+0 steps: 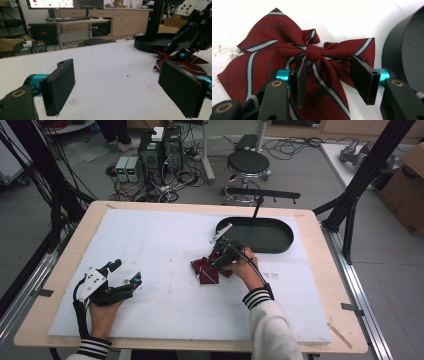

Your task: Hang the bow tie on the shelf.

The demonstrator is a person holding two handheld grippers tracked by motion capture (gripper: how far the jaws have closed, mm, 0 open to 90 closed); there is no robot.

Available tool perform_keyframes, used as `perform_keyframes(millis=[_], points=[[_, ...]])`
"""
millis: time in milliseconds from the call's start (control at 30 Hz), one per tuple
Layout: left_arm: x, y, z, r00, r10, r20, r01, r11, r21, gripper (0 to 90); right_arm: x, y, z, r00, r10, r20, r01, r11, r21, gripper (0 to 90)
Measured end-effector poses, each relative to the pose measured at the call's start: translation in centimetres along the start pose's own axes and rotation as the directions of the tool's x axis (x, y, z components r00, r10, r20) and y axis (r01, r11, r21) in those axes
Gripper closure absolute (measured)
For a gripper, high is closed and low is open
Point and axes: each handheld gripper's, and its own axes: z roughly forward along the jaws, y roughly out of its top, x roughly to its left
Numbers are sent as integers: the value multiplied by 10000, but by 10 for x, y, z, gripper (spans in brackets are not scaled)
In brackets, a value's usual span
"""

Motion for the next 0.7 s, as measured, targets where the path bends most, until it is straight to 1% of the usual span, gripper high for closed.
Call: perform_keyframes(millis=[67,167,233,267,400,433,467,500,567,633,700], points=[[0,0,0,10000,-11,2,11,10000,3,143,-2,-1,0,10000,-5,-50,5,10000,4,501],[0,0,0,10000,-30,2,30,10000,5,143,-3,-1,0,10000,34,-83,-33,10000,44,508],[0,0,0,10000,-32,8,32,10000,14,143,-3,-2,0,9999,-38,-99,39,9999,100,529],[0,0,0,10000,-28,8,28,10000,16,143,-2,-1,1,9999,-49,-164,52,9998,176,547],[0,0,0,10000,-25,5,25,10000,10,143,-1,-1,3,9998,-141,-163,147,9993,357,584],[0,0,0,10000,-32,4,32,10000,16,143,0,-1,3,9999,-48,-164,55,9992,395,605],[0,0,0,10000,-32,4,32,10000,16,143,0,-1,3,9999,-48,-164,55,9992,395,605],[0,0,0,10000,-22,-4,22,10000,23,143,0,-1,3,9997,-35,-233,44,9992,404,642],[0,0,0,10000,-23,-4,23,10000,22,143,0,-1,3,9996,8,-274,3,9992,399,655],[1,0,0,10000,-17,-5,17,10000,35,143,-1,-1,3,9991,18,-425,0,9990,436,712],[0,0,0,10000,-30,12,30,10000,31,143,-1,-1,2,9989,41,-473,-20,9990,454,722]])
